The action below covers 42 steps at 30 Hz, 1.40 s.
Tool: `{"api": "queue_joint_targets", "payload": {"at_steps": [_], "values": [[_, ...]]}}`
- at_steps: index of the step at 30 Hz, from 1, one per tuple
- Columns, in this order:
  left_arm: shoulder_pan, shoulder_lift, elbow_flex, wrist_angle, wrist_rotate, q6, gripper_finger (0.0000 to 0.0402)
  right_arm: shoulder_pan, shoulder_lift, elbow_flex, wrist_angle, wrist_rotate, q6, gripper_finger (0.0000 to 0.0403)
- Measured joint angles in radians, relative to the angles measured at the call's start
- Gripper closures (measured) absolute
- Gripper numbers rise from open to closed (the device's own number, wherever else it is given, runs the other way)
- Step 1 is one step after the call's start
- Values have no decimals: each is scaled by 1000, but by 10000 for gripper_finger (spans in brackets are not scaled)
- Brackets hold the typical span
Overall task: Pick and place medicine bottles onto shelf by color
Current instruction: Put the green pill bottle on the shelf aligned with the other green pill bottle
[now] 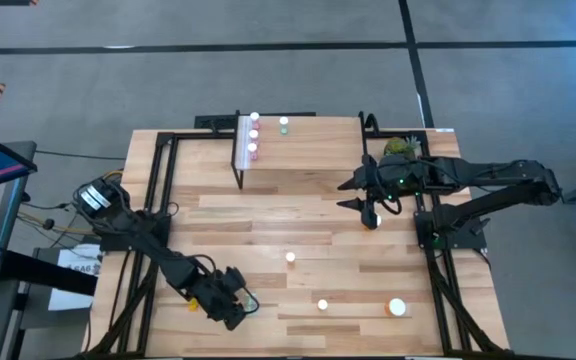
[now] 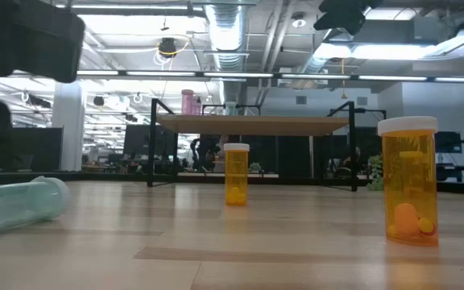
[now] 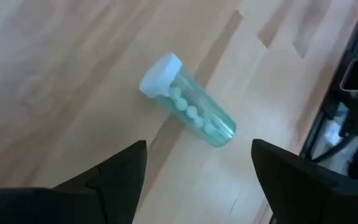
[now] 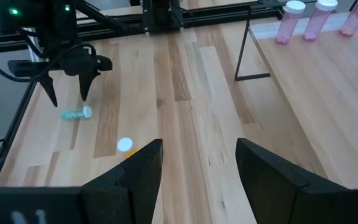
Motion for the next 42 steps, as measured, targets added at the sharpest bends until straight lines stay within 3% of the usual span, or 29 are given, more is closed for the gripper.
{"api": "queue_joint_targets", "payload": {"at_steps": [8, 15, 24, 29, 37, 42], "values": [[68, 19, 120, -235, 40, 53, 144, 1, 0, 0, -1, 0, -4, 175], [97, 61, 152, -233, 114, 63, 145, 1, 0, 0, -8, 1, -8, 175], [101, 66, 160, -214, 72, -25, 145, 1, 0, 0, -8, 3, -25, 175], [105, 96, 169, -223, 110, -50, 145, 1, 0, 0, -8, 3, -26, 175], [105, 155, 221, -302, 149, -40, 146, 1, 0, 0, -3, 3, -26, 175], [105, 188, 291, -452, 175, 72, 146, 1, 0, 0, -3, 2, -25, 175]]}}
